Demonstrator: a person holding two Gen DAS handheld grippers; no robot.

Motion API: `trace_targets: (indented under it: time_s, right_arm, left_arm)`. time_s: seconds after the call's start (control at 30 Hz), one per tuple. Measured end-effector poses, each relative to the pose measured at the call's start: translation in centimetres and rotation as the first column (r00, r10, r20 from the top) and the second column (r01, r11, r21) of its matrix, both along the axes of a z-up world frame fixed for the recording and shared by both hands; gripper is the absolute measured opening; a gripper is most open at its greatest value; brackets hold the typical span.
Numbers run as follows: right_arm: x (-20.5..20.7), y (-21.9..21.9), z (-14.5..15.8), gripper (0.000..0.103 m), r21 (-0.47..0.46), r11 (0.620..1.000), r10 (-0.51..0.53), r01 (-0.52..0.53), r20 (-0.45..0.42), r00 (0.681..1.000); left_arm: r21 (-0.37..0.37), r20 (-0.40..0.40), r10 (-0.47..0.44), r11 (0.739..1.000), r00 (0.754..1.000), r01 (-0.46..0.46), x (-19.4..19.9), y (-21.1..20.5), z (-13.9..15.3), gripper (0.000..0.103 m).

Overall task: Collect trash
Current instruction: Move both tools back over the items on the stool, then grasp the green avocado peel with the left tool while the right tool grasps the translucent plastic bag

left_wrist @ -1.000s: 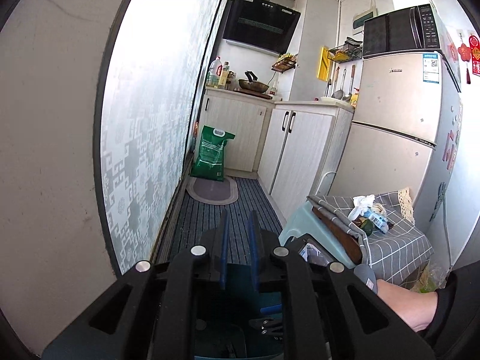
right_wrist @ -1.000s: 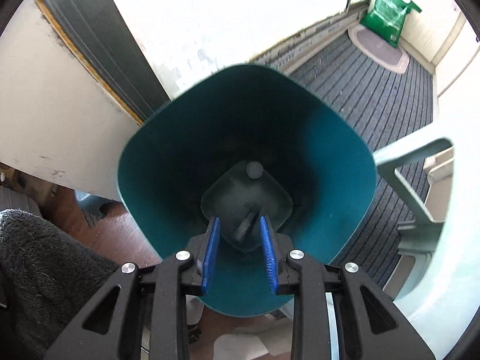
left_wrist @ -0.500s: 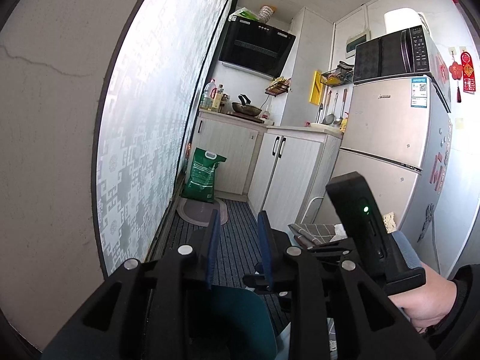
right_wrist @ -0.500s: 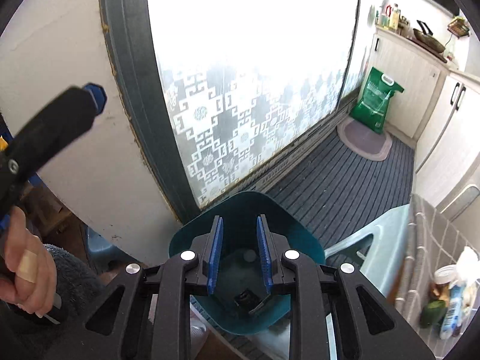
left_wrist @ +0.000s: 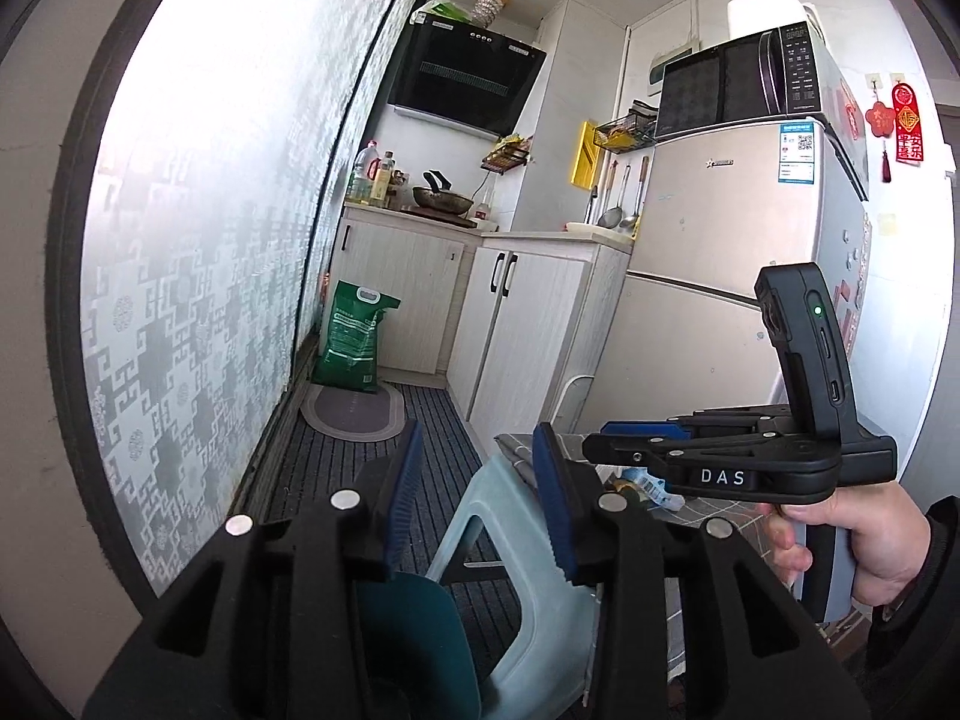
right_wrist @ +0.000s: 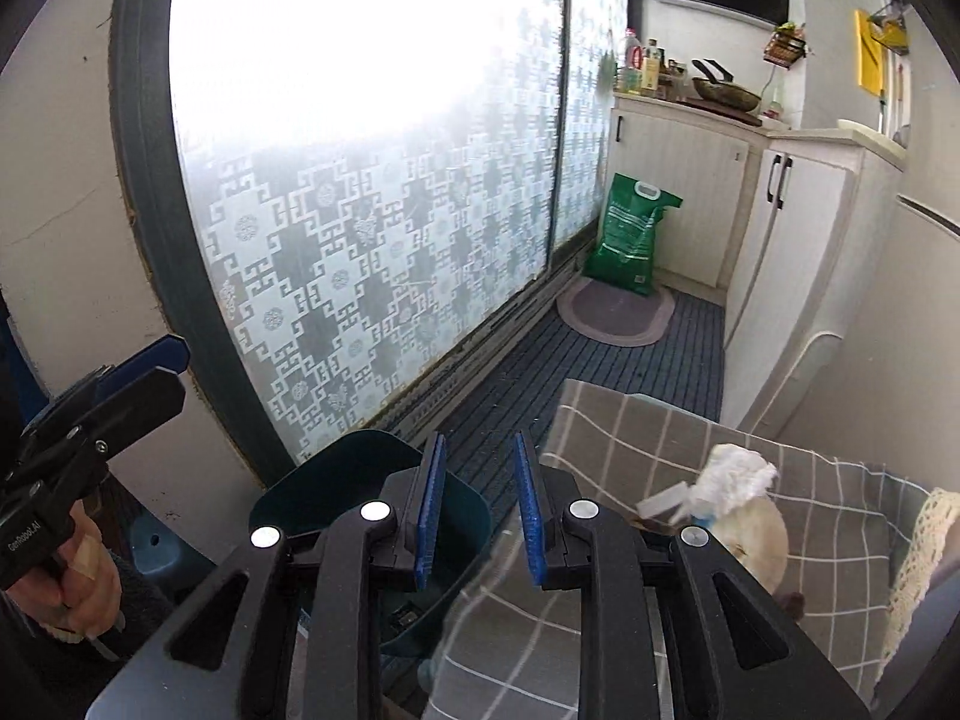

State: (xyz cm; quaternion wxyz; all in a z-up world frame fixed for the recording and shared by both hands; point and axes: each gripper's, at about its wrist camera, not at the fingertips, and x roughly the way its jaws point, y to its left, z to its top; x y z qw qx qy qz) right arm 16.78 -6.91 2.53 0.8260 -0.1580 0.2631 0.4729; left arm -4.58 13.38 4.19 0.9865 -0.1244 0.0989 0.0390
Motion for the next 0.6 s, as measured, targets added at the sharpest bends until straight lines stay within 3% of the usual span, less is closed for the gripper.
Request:
trace_targets:
  time_s: [0.37, 0.5, 0.6]
  right_arm:
    - [4.0, -9.4, 0.6, 0.045, 0.096, 0.980, -0.175, 0.176, -0.021, 0.984]
    - [4.7, -11.2, 0.0, 0.047, 0.095, 0.976, -0.192, 0.194, -0.034, 0.981]
    - [5.4, -12.5, -0.7, 0.047, 0.083, 0.975, -0.203, 0.207, -0.049, 0.978]
  left_arm:
    - [0.045, -0.058, -0.103, 0.993, 0.993, 0.105, 4.9, -5.9, -1.0, 0.052]
    - [0.046, -0.111, -0.145, 0.987, 0.983, 0.151, 7.4, -7.4, -1.7, 0.054]
    - [0.089, -0.164, -0.142, 0.983, 0.976, 0.158, 9.4, -8.8, -2.6, 0.058]
